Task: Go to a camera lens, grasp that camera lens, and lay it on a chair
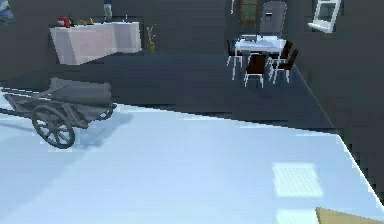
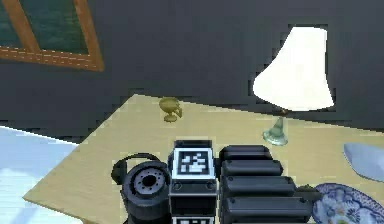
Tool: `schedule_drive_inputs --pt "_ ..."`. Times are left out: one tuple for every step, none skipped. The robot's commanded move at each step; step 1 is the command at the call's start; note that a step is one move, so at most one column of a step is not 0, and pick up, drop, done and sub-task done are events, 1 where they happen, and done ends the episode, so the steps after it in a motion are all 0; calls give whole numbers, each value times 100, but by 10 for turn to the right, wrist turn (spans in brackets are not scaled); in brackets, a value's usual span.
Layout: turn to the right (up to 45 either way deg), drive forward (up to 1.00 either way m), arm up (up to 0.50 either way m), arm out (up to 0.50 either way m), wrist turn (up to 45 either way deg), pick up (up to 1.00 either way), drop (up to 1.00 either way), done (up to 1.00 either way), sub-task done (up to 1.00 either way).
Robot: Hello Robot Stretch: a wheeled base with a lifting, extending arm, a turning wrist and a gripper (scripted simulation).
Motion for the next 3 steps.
schedule_drive_inputs --pt "-180 0 0 0 0 0 0 0 0" --pt "0 50 0 0 0 0 0 0 0" --pt "270 0 0 0 0 0 0 0 0"
